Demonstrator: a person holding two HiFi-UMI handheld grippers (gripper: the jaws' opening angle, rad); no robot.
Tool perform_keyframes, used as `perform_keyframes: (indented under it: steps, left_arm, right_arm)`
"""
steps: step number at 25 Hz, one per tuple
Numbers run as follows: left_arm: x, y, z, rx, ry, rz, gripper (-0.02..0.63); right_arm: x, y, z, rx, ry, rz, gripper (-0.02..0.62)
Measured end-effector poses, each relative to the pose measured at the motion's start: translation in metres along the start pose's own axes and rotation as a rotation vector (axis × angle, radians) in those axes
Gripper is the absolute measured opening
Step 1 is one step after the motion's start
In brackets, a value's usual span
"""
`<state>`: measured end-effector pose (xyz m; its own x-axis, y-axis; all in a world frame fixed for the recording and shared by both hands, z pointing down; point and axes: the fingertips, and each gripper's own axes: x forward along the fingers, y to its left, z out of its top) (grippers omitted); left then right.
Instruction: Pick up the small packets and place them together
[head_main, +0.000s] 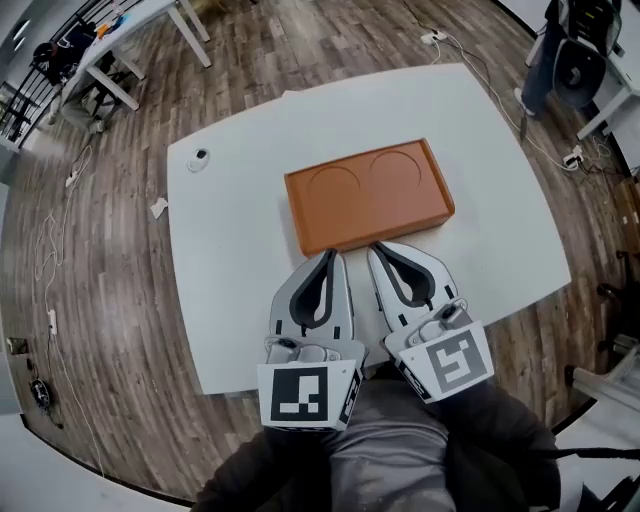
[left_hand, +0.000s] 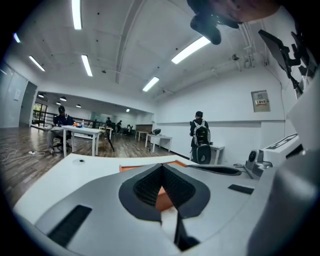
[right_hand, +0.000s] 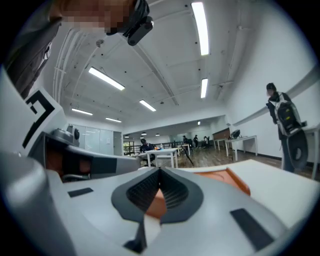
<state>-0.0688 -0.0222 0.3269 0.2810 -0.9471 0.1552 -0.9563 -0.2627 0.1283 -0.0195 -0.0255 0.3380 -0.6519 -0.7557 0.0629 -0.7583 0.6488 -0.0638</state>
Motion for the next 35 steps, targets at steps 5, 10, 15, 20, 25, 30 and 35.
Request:
perform_keyframes:
  steps: [5, 10, 15, 20, 25, 30, 35]
  left_arm:
    - [0.000, -0.014, -0.046, -0.016, 0.076, -0.029, 0.000]
    - [0.002, -0.017, -0.035, 0.001, 0.072, -0.033, 0.000]
    - [0.005, -0.008, -0.038, 0.002, 0.091, -0.021, 0.000]
    - [0.012, -0.004, -0.046, -0.005, 0.083, -0.022, 0.000]
    - [0.015, -0.003, -0.044, -0.009, 0.091, -0.024, 0.000]
    - [0.017, 0.002, -0.036, -0.019, 0.088, -0.020, 0.000]
    - [0.020, 0.003, -0.036, -0.042, 0.101, -0.013, 0.000]
  right_arm:
    - [-0.021, 0.000, -0.060, 0.052, 0.094, -0.029, 0.005]
    - [-0.027, -0.011, -0.059, 0.067, 0.114, -0.069, 0.005]
    - [-0.028, -0.021, -0.067, 0.059, 0.132, -0.117, 0.005]
    - [-0.028, -0.028, -0.073, 0.014, 0.129, -0.170, 0.021]
    - [-0.022, -0.039, -0.080, 0.045, 0.197, -0.209, 0.144]
    - [-0.016, -0.041, -0.079, 0.054, 0.237, -0.218, 0.144]
    - [-0.014, -0.047, -0.094, 0.068, 0.278, -0.220, 0.144]
